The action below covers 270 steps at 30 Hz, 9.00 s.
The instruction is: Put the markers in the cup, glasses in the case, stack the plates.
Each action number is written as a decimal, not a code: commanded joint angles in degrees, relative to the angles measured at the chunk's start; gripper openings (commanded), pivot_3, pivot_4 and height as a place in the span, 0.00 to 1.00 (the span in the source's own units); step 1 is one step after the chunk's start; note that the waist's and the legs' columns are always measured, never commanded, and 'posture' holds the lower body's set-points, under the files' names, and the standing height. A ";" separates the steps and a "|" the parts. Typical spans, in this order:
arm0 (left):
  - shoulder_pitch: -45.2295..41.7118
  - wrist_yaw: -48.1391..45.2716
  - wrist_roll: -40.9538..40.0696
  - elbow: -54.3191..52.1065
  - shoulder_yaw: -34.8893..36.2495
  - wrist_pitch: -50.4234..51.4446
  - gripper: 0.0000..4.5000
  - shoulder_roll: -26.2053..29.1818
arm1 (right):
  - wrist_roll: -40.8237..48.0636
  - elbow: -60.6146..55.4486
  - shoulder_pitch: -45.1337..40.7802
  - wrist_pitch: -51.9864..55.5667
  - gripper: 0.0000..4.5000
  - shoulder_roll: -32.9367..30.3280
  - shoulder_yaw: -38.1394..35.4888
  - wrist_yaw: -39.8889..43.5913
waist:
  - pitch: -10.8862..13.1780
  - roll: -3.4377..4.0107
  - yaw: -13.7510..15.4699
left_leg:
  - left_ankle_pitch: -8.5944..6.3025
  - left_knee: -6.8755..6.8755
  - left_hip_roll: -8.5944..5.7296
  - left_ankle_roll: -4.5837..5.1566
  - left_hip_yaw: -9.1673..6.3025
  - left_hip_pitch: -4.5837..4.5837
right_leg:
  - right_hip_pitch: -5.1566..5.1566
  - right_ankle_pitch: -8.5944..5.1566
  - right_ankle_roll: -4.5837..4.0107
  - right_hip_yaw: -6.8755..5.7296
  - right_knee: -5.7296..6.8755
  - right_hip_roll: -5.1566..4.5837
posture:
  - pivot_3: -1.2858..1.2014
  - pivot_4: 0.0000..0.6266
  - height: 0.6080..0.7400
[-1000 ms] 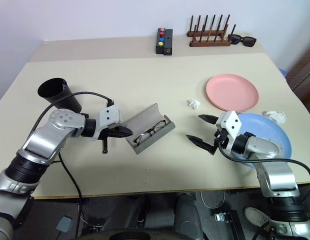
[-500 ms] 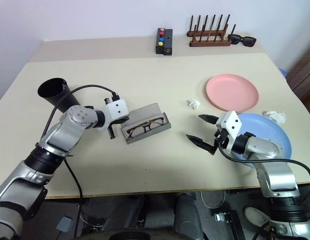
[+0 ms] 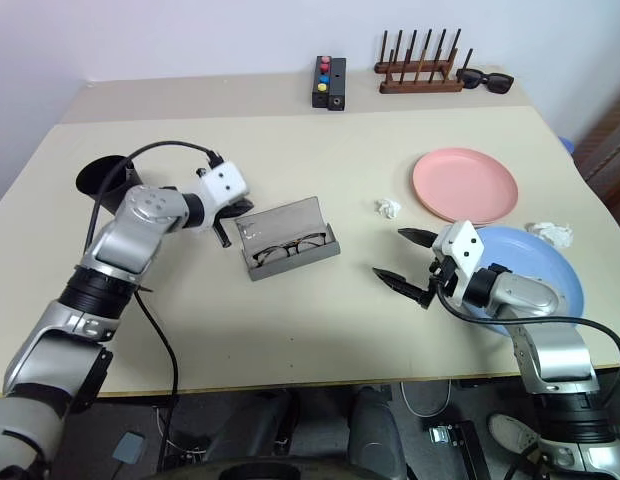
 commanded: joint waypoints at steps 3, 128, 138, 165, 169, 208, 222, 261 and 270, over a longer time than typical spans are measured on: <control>-3.64 -10.15 -7.43 4.73 4.72 0.50 0.01 2.36 | 0.59 -0.54 -1.21 -0.92 1.00 0.29 -0.65 0.22 | 0.00 0.01 -0.18 | 0.00 -0.01 0.00 0.00 0.00 0.01 | -0.01 0.00 0.00 0.00 0.01 0.00 | 0.52 0.24 1.00; 6.33 -16.06 -15.36 -11.37 -8.38 -6.55 0.99 -13.00 | 1.88 -8.51 11.75 26.37 1.00 -10.51 -15.78 -8.87 | -0.02 0.00 0.12 | -0.04 0.12 -0.01 0.08 0.09 0.01 | 0.10 0.00 0.01 0.01 -0.03 -0.05 | 0.52 0.24 1.00; 6.91 -14.90 -14.95 -12.79 -7.64 -5.51 0.99 -12.24 | -2.68 -0.40 9.00 16.67 1.00 -8.33 -9.75 -7.80 | -0.02 0.01 0.07 | -0.04 0.13 -0.01 0.08 0.08 0.02 | 0.10 0.00 0.01 0.01 -0.02 -0.05 | 0.52 0.24 1.00; 7.38 -13.09 -14.43 -12.85 -7.52 -5.76 1.00 -11.86 | -7.44 -5.57 7.47 12.17 0.01 -8.97 -10.00 -11.22 | -0.03 0.01 0.03 | -0.05 0.14 0.01 0.08 0.09 0.04 | 0.13 0.00 0.01 0.02 -0.02 -0.03 | 0.52 0.24 1.00; 7.35 -13.13 -14.37 -12.64 -7.45 -5.91 1.00 -11.87 | -8.37 -7.25 5.54 12.09 0.01 -9.82 -10.33 -12.35 | -0.03 0.01 0.02 | -0.04 0.14 0.00 0.07 0.09 0.04 | 0.12 0.00 0.01 0.02 -0.02 -0.03 | 0.52 0.24 1.00; 16.19 0.56 -16.13 -29.71 -1.84 6.36 1.00 -7.61 | -32.69 77.53 -58.43 -30.41 0.01 5.79 13.76 -12.83 | 0.00 0.06 -1.75 | -0.02 -0.11 0.00 0.04 0.17 0.01 | -0.09 0.00 0.00 0.07 -0.02 -0.04 | 0.52 0.24 1.00; 17.02 2.09 -16.85 -31.54 -1.44 7.96 1.00 -6.65 | -34.07 80.03 -59.14 -30.64 0.99 5.82 13.03 -14.61 | -0.01 0.07 -1.78 | -0.02 -0.13 0.00 0.03 0.16 0.02 | -0.10 0.00 0.00 0.08 -0.02 -0.04 | 0.52 0.24 1.00; 10.35 -7.05 -17.40 -22.26 -5.39 1.08 1.00 -12.10 | -26.40 72.47 -41.81 -8.23 0.99 -19.85 2.62 -7.06 | -0.03 0.16 -1.52 | -0.01 -0.29 0.02 0.02 0.38 0.07 | -0.11 0.00 0.00 0.19 -0.08 -0.05 | 0.52 0.24 1.00; 10.35 -6.90 -17.09 -22.59 -5.31 1.23 1.00 -11.89 | -25.79 73.81 -40.47 -9.63 0.99 -17.32 2.36 -10.07 | -0.04 0.17 -1.48 | -0.01 -0.28 0.02 0.02 0.40 0.08 | -0.11 0.00 0.00 0.21 -0.08 -0.05 | 0.52 0.24 1.00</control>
